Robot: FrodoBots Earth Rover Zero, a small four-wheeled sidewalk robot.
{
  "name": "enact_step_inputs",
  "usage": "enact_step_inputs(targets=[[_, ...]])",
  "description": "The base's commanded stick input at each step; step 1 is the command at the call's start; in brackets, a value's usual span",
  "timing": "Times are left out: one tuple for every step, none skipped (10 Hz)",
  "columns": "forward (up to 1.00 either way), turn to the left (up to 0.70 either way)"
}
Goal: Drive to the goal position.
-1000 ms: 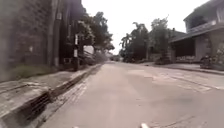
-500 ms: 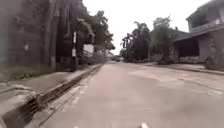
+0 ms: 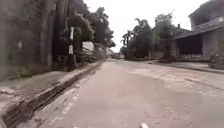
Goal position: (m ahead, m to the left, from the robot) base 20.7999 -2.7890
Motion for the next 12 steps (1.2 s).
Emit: enact_step_inputs(targets=[[0.08, 0.0], [0.15, 0.0], [0.7, 0.0], [0.7, 0.0], [0.7, 0.0], [0.7, 0.0], [0.7, 0.0], [0.7, 0.0], [0.7, 0.0], [0.7, 0.0], [0.7, 0.0], [0.7, 0.0]])
